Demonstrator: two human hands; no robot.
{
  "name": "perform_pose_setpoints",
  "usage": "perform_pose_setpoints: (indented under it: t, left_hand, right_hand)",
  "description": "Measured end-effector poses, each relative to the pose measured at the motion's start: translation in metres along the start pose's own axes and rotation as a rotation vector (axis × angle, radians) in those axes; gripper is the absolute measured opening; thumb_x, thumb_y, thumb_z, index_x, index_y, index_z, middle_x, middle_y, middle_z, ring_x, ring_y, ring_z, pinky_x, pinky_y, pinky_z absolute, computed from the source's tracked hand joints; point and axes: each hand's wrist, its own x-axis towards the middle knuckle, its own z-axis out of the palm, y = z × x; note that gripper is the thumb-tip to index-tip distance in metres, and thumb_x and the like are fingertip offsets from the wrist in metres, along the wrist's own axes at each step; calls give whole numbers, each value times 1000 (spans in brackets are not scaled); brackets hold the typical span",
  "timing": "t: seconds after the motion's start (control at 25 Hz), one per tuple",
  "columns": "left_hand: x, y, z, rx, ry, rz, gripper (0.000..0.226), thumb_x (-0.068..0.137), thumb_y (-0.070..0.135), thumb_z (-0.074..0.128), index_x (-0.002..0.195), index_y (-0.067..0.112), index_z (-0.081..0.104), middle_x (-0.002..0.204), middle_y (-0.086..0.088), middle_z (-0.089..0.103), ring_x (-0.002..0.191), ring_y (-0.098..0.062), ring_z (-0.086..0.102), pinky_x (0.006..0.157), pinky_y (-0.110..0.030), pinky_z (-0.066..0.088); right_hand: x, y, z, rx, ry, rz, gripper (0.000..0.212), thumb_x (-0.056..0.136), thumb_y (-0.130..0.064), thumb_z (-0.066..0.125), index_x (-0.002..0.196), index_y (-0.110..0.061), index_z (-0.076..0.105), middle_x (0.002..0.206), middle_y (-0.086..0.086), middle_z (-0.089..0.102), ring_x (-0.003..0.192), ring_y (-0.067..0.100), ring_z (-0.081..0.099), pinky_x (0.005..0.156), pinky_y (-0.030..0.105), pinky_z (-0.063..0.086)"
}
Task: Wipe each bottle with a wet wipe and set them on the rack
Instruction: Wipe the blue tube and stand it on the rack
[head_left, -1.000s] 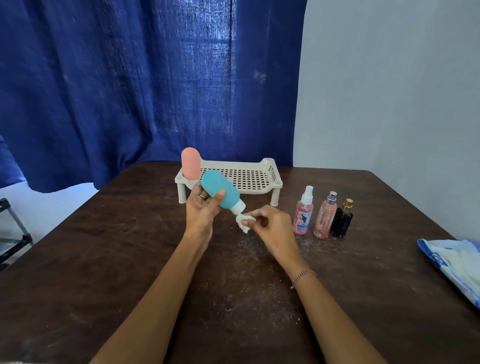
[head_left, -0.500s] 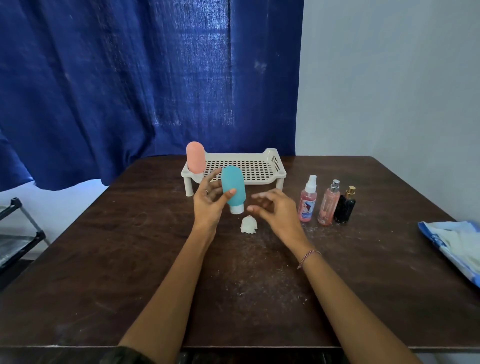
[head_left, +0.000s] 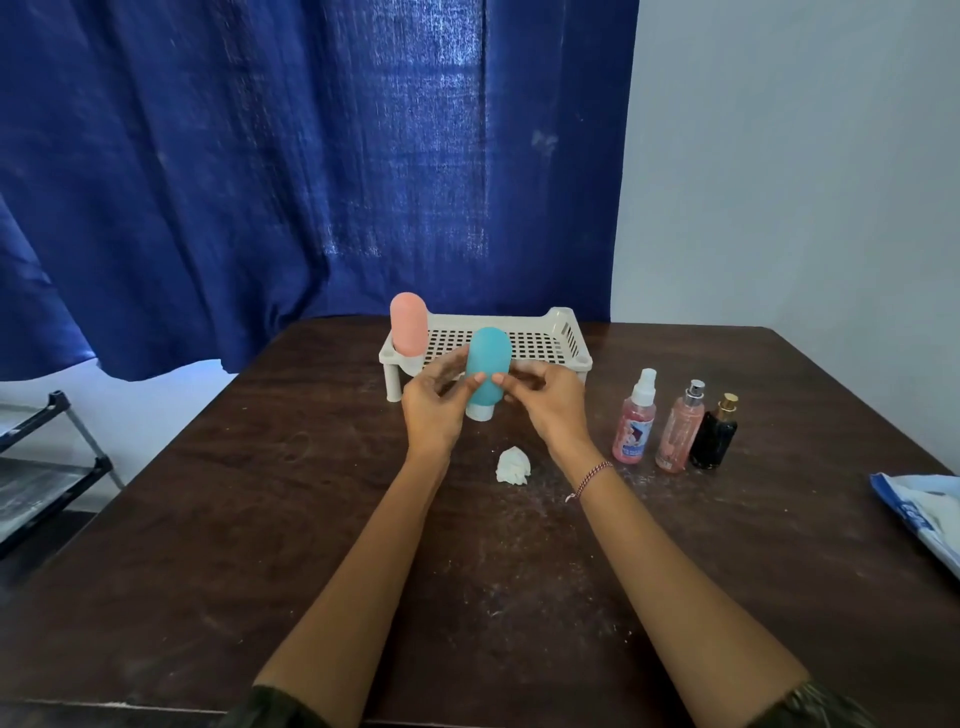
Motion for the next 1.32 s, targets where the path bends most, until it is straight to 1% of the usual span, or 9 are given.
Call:
perform_pose_setpoints:
  t: [0.08, 0.16, 0.36, 0.52, 0.76, 0.88, 1.0, 1.2, 1.32]
  left_hand:
    - [4, -2, 2, 157, 68, 36, 33, 87, 11, 65, 120, 14, 64, 124, 0, 60, 115, -9, 55, 86, -3, 43]
    - [10, -2, 2, 228, 122, 13, 32, 91, 13, 60, 123, 19, 63, 131, -1, 56, 122, -11, 50, 91, -7, 36]
    - [23, 8, 3, 254, 184, 24, 36, 93, 14, 57, 129, 15, 57, 136, -2, 55, 124, -14, 51, 94, -15, 36]
    - [35, 10, 1, 265, 182, 25, 37, 95, 12, 54, 132, 12, 55, 137, -2, 54, 126, -14, 49, 94, -12, 34]
    - [40, 0, 1, 277, 162, -70, 37, 95, 13, 53, 133, 12, 53, 139, -4, 53, 127, -16, 49, 102, -21, 35]
    - [42, -2, 1, 253, 158, -130, 38, 95, 15, 52, 133, 15, 53, 137, -4, 53, 112, -3, 48, 104, -29, 37]
    - [44, -5, 2, 255, 153, -151, 38, 96, 16, 52, 134, 16, 52, 134, -4, 55, 88, 6, 46, 101, -24, 36]
    - [44, -10, 2, 240, 152, -166, 38, 96, 16, 52, 134, 16, 52, 132, -4, 55, 84, 7, 44, 99, -26, 40]
    - [45, -12, 1, 261, 143, -155, 38, 96, 17, 52, 134, 15, 52, 128, -4, 57, 74, 12, 45, 88, -10, 37]
  right_hand:
    - [10, 0, 5, -43, 27, -10, 38, 77, -18, 75, 111, -5, 66, 105, 6, 70, 90, 14, 67, 80, 24, 56]
    - [20, -2, 12, -106, 44, -34, 39, 77, -21, 75, 112, -6, 66, 109, 7, 69, 95, 13, 65, 86, 28, 53]
    - [45, -16, 34, -193, 80, -124, 36, 78, -24, 73, 111, -10, 67, 107, 4, 70, 88, 3, 59, 71, 6, 41]
    - [62, -19, 47, -173, 44, -122, 34, 80, -20, 72, 110, -8, 67, 107, 6, 70, 94, 11, 64, 79, 16, 48]
    - [73, -6, 59, -200, 26, -69, 35, 80, -20, 72, 112, -8, 66, 108, 6, 70, 94, 11, 65, 65, 2, 41]
    - [77, -2, 61, -227, 22, -34, 36, 80, -22, 71, 113, -8, 66, 110, 5, 69, 95, 13, 66, 67, 4, 41]
    - [80, 1, 62, -233, 11, -11, 37, 80, -21, 71, 114, -9, 65, 111, 4, 69, 96, 13, 66, 65, 4, 41]
    - [82, 4, 66, -233, -2, 17, 36, 81, -20, 70, 115, -8, 64, 113, 5, 68, 100, 14, 65, 71, 7, 41]
    - [82, 6, 67, -233, -6, -5, 36, 81, -19, 70, 115, -7, 64, 113, 6, 68, 100, 14, 65, 78, 13, 45]
